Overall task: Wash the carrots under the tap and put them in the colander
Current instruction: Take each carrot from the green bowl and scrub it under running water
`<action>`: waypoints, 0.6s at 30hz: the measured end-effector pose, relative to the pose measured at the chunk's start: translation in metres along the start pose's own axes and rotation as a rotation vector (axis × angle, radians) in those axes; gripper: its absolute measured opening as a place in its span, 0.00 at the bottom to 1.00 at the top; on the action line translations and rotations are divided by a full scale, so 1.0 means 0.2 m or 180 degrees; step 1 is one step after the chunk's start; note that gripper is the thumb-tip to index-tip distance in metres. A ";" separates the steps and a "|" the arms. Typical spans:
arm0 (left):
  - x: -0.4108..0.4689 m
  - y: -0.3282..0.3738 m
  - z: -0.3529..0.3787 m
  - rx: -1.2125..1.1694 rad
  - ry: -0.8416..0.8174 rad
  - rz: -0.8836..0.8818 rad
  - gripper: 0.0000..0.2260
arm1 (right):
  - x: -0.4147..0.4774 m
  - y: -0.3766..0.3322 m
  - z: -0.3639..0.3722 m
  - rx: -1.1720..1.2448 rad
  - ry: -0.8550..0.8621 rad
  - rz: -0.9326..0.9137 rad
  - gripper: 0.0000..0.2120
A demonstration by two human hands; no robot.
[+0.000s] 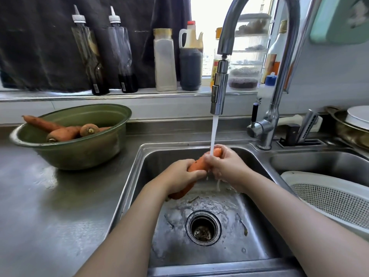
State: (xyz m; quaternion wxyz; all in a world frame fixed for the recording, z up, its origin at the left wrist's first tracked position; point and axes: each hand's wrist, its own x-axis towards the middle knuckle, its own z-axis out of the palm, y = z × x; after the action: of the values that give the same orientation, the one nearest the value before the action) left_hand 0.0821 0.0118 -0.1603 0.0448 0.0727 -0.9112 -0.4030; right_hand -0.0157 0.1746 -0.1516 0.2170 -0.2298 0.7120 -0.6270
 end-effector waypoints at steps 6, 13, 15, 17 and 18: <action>0.02 0.08 0.07 0.0042 0.0108 0.0145 0.09 | 0.03 -0.02 0.07 0.0779 0.0711 0.0516 0.19; -0.01 0.02 -0.01 -0.0288 -0.0137 -0.0013 0.12 | 0.00 -0.02 -0.05 0.0571 -0.0821 0.0149 0.04; -0.01 0.02 -0.02 -0.0302 -0.0138 -0.0023 0.13 | -0.02 -0.03 -0.03 0.0343 -0.0684 0.0083 0.08; -0.01 0.04 -0.02 -0.0196 -0.0041 0.0018 0.11 | -0.01 -0.04 0.01 0.0241 -0.0303 0.0079 0.13; -0.01 0.06 -0.02 -0.0107 0.0030 0.0067 0.10 | 0.00 -0.04 0.04 0.0204 -0.0022 0.0098 0.14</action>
State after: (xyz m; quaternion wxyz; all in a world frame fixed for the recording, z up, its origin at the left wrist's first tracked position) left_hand 0.0840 0.0164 -0.1484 0.0545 0.0642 -0.9048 -0.4174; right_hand -0.0110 0.1679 -0.1441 0.2364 -0.2139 0.6942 -0.6453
